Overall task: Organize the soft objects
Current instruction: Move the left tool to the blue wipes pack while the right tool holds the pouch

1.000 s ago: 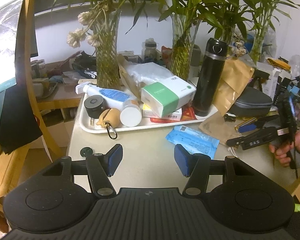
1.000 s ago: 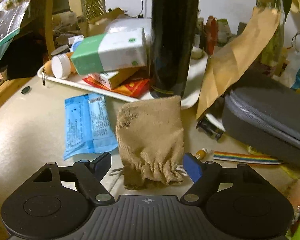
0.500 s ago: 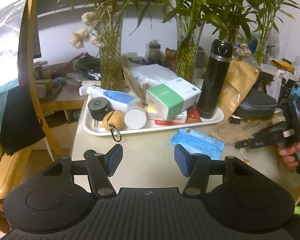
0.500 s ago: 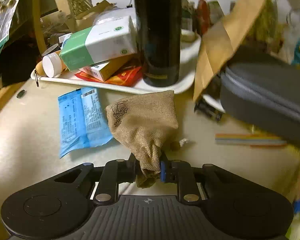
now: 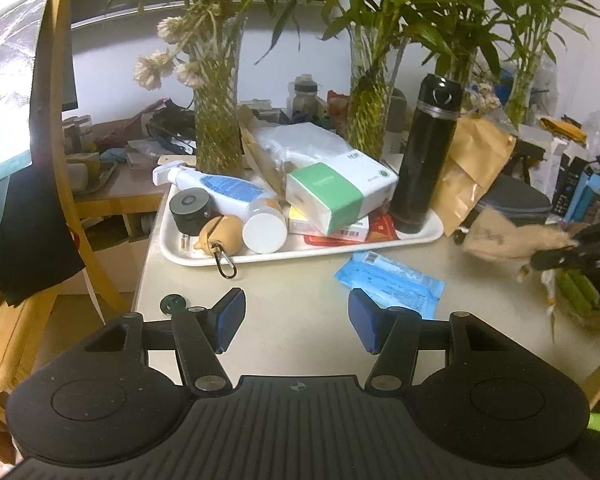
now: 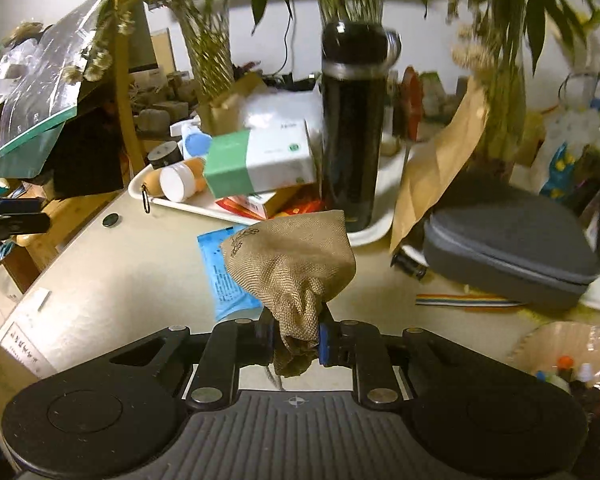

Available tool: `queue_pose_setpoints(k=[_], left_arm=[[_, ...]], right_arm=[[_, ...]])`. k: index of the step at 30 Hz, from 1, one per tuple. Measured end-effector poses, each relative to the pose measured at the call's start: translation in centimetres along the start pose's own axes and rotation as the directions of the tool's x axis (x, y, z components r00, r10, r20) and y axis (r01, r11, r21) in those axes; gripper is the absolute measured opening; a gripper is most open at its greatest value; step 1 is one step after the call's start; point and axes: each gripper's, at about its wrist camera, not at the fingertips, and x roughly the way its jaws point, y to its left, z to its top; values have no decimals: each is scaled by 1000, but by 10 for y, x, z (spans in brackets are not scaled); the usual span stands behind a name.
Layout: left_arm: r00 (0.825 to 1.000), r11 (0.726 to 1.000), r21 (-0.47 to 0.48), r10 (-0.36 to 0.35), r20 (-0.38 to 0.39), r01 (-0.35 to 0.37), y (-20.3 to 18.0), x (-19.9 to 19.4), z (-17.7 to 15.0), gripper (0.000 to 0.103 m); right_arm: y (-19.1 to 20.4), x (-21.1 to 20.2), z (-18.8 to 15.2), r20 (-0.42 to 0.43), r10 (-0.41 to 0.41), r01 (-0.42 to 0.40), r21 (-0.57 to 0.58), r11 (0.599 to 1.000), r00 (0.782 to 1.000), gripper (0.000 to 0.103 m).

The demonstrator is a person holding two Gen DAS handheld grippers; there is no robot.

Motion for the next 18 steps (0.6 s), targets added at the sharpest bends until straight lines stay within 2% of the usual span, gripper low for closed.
queue_pose_setpoints(k=[8, 13, 18], left_arm=[[999, 997, 64, -35, -19, 36, -13, 0, -5, 56], [998, 998, 65, -12, -60, 16, -13, 5, -7, 56], [998, 997, 70, 25, -60, -21, -11, -3, 3, 56]], right_arm=[[1, -35, -4, 50, -67, 65, 31, 997, 997, 22], [-4, -50, -8, 63, -86, 82, 61, 995, 994, 22], [-8, -61, -10, 76, -94, 87, 87, 992, 993, 22]])
